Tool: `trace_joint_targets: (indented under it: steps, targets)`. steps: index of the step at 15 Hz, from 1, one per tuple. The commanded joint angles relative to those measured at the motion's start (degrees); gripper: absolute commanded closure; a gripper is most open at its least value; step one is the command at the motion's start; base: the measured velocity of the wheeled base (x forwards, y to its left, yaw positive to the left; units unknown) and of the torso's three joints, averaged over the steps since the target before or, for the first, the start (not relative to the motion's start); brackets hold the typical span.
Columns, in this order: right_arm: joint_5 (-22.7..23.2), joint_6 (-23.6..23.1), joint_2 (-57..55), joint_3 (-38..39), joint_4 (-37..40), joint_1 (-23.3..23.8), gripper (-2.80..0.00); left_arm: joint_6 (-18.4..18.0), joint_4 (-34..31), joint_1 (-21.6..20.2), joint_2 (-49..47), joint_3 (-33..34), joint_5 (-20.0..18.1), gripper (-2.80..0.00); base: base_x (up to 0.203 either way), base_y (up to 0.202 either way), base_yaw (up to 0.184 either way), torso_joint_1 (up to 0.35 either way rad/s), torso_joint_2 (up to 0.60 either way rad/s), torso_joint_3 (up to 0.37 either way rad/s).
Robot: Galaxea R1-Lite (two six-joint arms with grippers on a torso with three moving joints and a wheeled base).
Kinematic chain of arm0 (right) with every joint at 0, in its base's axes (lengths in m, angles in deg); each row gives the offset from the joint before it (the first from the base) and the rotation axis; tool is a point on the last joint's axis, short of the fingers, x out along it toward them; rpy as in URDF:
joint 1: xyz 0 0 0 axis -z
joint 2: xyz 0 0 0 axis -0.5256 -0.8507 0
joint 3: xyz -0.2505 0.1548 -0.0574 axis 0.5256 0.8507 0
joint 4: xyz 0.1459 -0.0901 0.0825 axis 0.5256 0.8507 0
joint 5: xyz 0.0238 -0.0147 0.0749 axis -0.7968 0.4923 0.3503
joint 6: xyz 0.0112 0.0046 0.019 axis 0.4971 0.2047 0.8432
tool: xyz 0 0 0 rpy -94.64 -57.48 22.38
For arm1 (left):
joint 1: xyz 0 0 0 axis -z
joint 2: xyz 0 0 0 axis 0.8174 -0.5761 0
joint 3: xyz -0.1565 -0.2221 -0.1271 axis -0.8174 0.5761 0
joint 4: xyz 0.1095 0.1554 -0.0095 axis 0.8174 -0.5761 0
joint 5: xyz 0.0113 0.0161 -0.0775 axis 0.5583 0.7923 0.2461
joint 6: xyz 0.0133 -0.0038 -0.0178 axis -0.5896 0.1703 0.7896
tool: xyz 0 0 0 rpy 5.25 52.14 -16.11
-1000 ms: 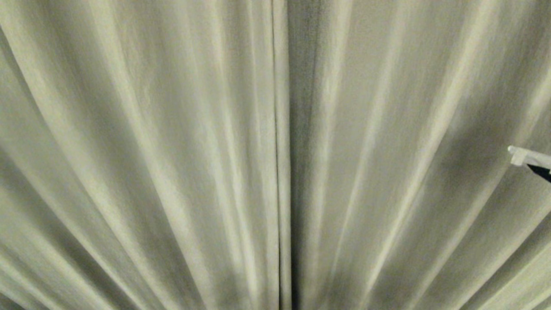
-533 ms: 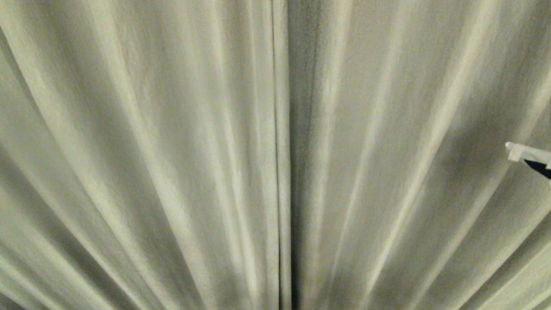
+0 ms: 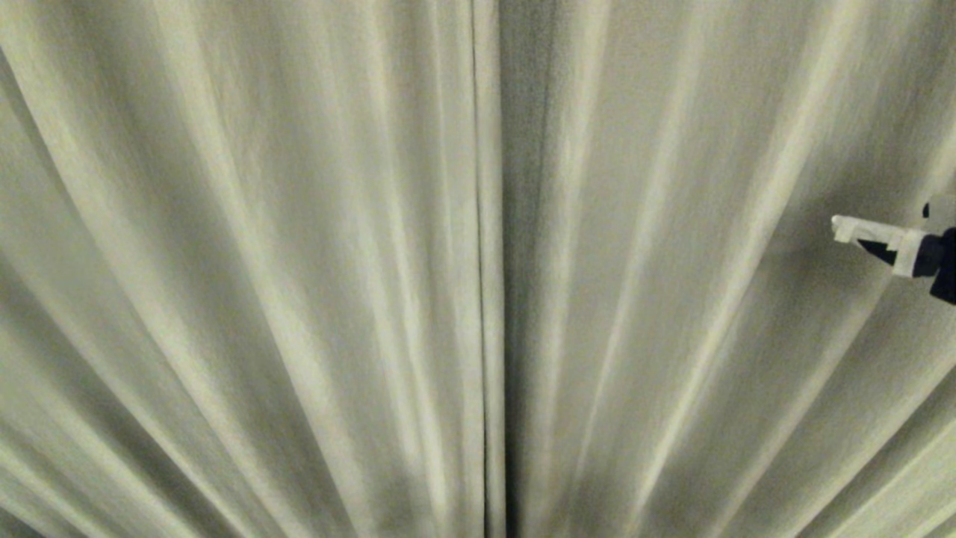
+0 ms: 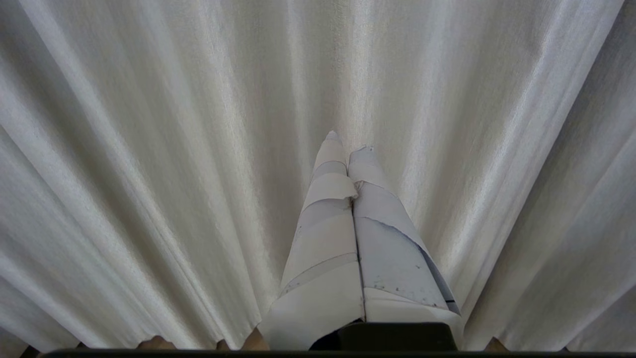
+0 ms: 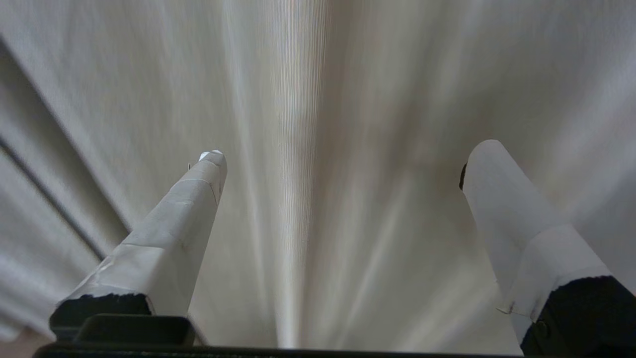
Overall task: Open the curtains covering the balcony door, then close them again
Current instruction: Pull the outer curtains open on both sides
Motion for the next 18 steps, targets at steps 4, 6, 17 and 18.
trace_joint_targets:
  steps: [4,6,17,18]
  targets:
    - [0.1,0.0,-4.5,-1.8,-2.9,-5.6,-2.80,0.0,0.0,0.0,0.0,0.0,0.0,0.00,0.000,0.000,0.000,0.000,0.00,0.000]
    - [0.0,-0.1,-5.2,-1.8,-2.9,-7.5,-2.80,0.0,0.0,0.0,0.0,0.0,0.0,0.00,0.000,0.000,0.000,0.000,0.00,0.000]
    - [-2.9,2.5,-24.9,-16.1,-11.6,-7.7,-2.80,0.0,0.0,0.0,0.0,0.0,0.0,0.00,0.000,0.000,0.000,0.000,0.00,0.000]
    - [-2.9,2.8,-26.5,-16.9,-13.0,-7.6,-2.80,0.0,0.0,0.0,0.0,0.0,0.0,0.00,0.000,0.000,0.000,0.000,0.00,0.000]
